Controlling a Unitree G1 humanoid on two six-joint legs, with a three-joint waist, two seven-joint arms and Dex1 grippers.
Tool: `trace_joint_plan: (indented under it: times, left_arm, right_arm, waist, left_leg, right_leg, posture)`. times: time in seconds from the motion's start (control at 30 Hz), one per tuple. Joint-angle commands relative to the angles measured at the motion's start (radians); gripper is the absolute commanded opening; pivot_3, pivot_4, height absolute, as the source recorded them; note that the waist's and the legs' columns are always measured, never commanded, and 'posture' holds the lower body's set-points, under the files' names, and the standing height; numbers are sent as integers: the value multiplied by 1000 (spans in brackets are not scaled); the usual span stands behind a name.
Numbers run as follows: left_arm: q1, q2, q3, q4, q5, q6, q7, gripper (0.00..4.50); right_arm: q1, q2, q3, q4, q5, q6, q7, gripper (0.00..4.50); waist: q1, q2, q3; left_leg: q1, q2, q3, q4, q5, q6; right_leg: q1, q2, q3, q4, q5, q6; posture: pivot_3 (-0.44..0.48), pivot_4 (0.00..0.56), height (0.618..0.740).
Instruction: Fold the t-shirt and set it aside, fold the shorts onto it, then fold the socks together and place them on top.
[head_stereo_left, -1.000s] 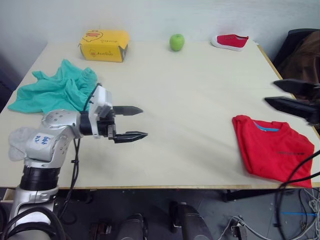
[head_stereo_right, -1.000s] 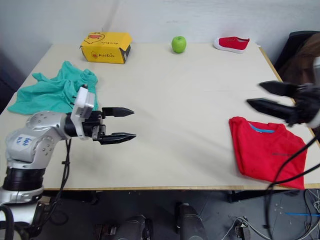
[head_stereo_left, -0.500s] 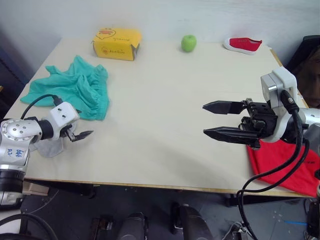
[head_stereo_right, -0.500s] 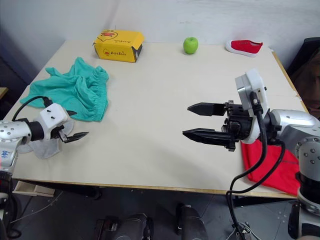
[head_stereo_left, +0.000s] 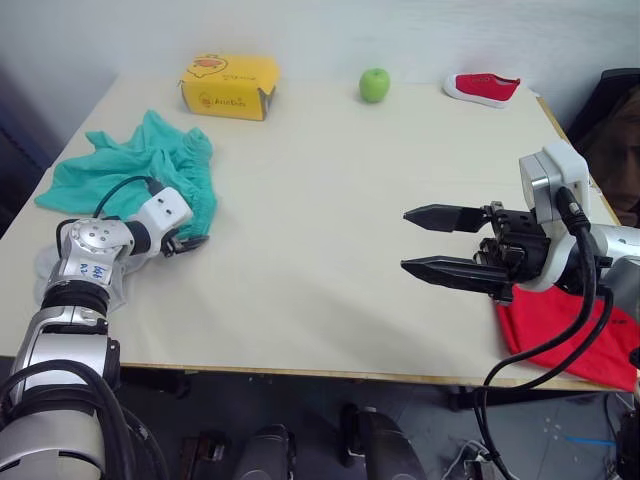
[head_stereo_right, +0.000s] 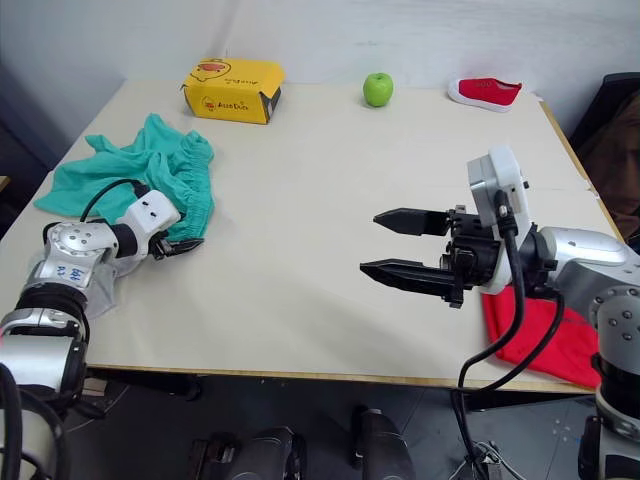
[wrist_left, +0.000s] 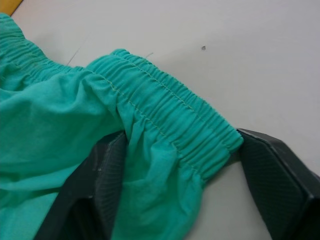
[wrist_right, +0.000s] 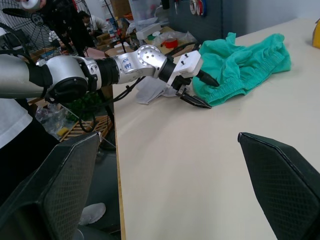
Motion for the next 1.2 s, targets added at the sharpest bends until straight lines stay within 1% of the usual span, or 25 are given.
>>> trace_joint_plan:
  times: [0.03,0.07,0.1,0.2,0.27,0.3,0.37,0.43,0.5,0.6,0.7,0.77,0.87,0.93,1.0,1.07,1.2]
  left_arm:
    - [-34,-6,16,39,-5,12,-1,2089]
    - [-39,-9,21,43,-9,18,-2,1896]
    - [-45,-13,24,46,-12,22,-1,1524]
    - [-67,-25,33,53,-21,30,-13,589]
    - [-91,-45,52,49,-44,54,-37,27]
    - [-101,-54,61,47,-55,65,-48,27]
    - [-133,-100,83,15,-102,118,-122,27]
    - [-149,-175,74,-81,-145,174,-223,27]
    - [-143,-253,53,-205,-179,234,-278,27]
    - [-112,-355,15,-380,-207,310,-309,27]
    - [-88,-467,-46,-533,-223,395,-316,27]
    - [-71,-518,-86,-604,-224,443,-318,27]
    - [-14,-569,-182,-698,-203,526,-340,27]
    - [27,-578,-234,-760,-198,582,-355,27]
    - [71,-588,-273,-829,-210,685,-354,27]
    - [99,-596,-288,-874,-218,762,-335,27]
    - [109,-604,-234,-944,-300,865,-331,1141]
  right_arm:
    - [9,-13,-29,-48,29,-13,-27,4500]
    - [13,-13,-29,-52,30,-15,-32,4500]
    - [17,-13,-30,-56,31,-17,-38,4500]
    - [30,-15,-31,-66,24,-24,-49,4500]
    - [44,-22,-31,-75,10,-32,-48,4500]
    - [50,-25,-31,-79,4,-35,-46,4500]
    - [67,-31,-29,-87,-10,-42,-43,4500]
    - [88,-39,-21,-92,-40,-58,-41,4500]
    - [105,-40,-11,-98,-63,-74,-41,4500]
    - [123,-32,-4,-117,-71,-83,-49,4500]
    - [147,-44,-7,-139,-82,-90,-52,4500]
    - [160,-54,-20,-147,-77,-87,-53,4500]
    - [192,-72,-50,-165,-64,-79,-58,4500]
    - [214,-80,-58,-180,-64,-79,-69,4500]
    - [247,-89,-65,-202,-72,-82,-77,4500]
    - [289,-101,-71,-229,-91,-89,-74,4500]
    - [349,-108,-63,-258,-128,-118,-61,4500]
  waist:
    - [0,0,0]
    - [0,0,0]
    - [0,0,0]
    - [0,0,0]
    - [0,0,0]
    - [1,0,0]
    - [3,0,0]
    - [6,0,0]
    - [11,0,0]
    - [10,0,0]
    - [3,0,0]
    - [2,0,0]
    - [-1,0,0]
    - [-1,0,0]
    - [0,0,0]
    - [1,0,0]
    - [2,0,0]
  left_leg:
    - [1,0,0,0,0,0]
    - [1,0,0,0,0,0]
    - [1,0,0,0,0,0]
    - [1,0,0,0,1,-1]
    - [0,0,0,0,1,-2]
    - [0,0,0,0,1,-2]
    - [-3,0,0,2,1,-2]
    - [-7,0,-3,8,0,-1]
    - [-10,0,-4,12,-1,0]
    - [-12,-1,-4,13,-1,3]
    - [-12,-2,-3,12,-2,4]
    - [-12,-2,-2,12,-2,4]
    - [-10,-1,0,12,-2,3]
    - [-8,-1,0,12,-1,3]
    - [-7,-1,0,12,-1,4]
    - [-7,-1,-1,12,-1,4]
    - [-8,-1,-1,12,-2,6]
  right_leg:
    - [0,0,0,0,0,0]
    - [0,0,0,1,0,0]
    - [0,0,0,2,0,0]
    - [-1,0,0,5,0,0]
    - [-1,0,0,5,0,0]
    - [-1,0,0,4,0,0]
    - [-2,0,-1,4,0,0]
    - [-2,0,-3,4,0,0]
    - [-2,-1,-5,3,2,2]
    - [-2,-1,-3,-2,5,7]
    - [-2,-1,-1,-4,5,8]
    - [-2,0,0,-4,5,8]
    - [-2,1,2,-2,5,8]
    - [0,2,3,-2,5,8]
    - [0,2,4,-3,5,7]
    - [0,3,5,-3,5,7]
    - [0,2,5,-2,5,7]
  posture:
    - [0,150,740]
    - [0,150,740]
    - [0,150,740]
    - [0,150,740]
    - [0,150,740]
    - [0,150,740]
    - [0,150,740]
    - [0,150,740]
    - [0,150,740]
    - [0,150,740]
    - [0,150,740]
    - [0,150,740]
    - [0,150,740]
    - [0,150,740]
    - [0,150,740]
    - [0,150,740]
    - [0,150,740]
